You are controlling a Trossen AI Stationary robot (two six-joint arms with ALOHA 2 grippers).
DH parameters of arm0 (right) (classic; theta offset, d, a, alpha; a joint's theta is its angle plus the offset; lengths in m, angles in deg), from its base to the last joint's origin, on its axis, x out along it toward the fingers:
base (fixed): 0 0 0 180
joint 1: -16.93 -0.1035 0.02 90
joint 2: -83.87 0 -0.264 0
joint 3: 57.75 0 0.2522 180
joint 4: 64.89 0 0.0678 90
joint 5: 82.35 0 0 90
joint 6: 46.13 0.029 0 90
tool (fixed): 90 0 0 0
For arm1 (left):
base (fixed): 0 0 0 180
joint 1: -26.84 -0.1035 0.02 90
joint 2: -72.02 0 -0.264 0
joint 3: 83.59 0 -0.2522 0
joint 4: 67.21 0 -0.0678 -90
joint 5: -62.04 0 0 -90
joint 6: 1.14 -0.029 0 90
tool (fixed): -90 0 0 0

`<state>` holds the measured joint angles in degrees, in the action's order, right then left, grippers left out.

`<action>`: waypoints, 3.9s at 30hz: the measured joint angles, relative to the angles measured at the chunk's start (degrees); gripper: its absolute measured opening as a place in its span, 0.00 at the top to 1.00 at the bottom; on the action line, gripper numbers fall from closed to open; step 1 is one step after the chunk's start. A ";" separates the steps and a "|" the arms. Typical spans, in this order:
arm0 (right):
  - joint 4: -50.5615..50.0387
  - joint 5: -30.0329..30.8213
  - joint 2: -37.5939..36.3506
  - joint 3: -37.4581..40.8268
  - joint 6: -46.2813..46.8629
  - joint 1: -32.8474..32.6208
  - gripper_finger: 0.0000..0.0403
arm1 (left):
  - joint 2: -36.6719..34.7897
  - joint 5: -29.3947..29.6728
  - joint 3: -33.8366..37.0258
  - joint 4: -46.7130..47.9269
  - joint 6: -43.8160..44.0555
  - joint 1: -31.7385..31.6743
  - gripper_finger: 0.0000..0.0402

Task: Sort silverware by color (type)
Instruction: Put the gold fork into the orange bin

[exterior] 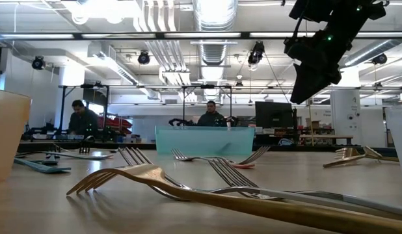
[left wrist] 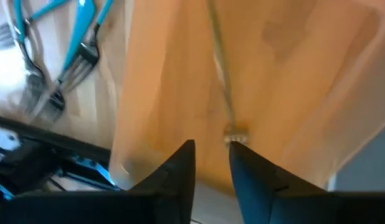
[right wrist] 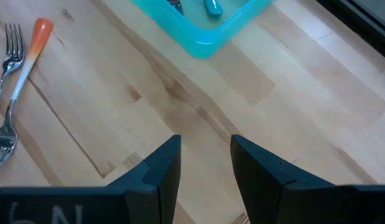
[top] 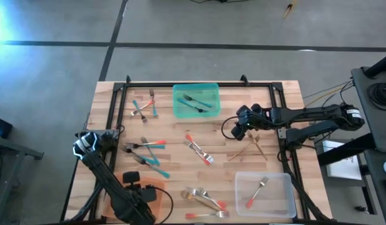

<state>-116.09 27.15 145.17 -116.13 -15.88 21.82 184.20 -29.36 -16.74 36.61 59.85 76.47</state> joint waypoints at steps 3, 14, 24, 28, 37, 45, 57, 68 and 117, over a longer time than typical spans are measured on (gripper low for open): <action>-0.54 -1.01 0.00 0.00 2.01 0.02 0.68 | 0.00 8.81 0.00 -0.06 -1.78 -0.14 0.76; -13.75 -6.51 0.61 0.00 3.72 3.14 0.69 | -2.94 40.57 3.92 -0.38 -7.27 -6.97 0.75; -16.34 -19.69 8.35 0.85 -3.16 4.20 0.69 | -10.62 43.05 18.07 -17.32 -15.30 -12.74 0.75; -16.18 -20.05 10.78 0.22 -18.97 2.40 0.69 | -13.94 43.06 23.02 -25.02 -18.53 -14.03 0.75; -16.08 -19.97 15.55 0.13 -39.94 1.25 0.69 | -15.78 43.86 29.66 -37.90 -20.05 -15.57 0.75; -16.01 -23.23 20.44 0.13 -42.96 -0.34 0.69 | -15.80 45.04 28.89 -38.68 -20.04 -16.62 0.75; -10.58 -23.80 24.22 0.11 -41.79 -4.15 0.74 | -15.80 45.02 28.89 -40.58 -23.01 -17.77 0.75; -10.37 -20.62 25.96 0.00 -32.40 -4.15 0.97 | -15.80 45.35 28.89 -40.59 -23.03 -17.77 0.75; 26.22 -1.45 -12.39 2.21 -26.51 -4.15 0.97 | -15.47 15.38 44.66 -146.61 -75.36 -45.80 0.81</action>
<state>-89.87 25.70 132.77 -113.92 -42.38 17.66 168.72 -13.98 27.92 -110.00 -15.50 30.67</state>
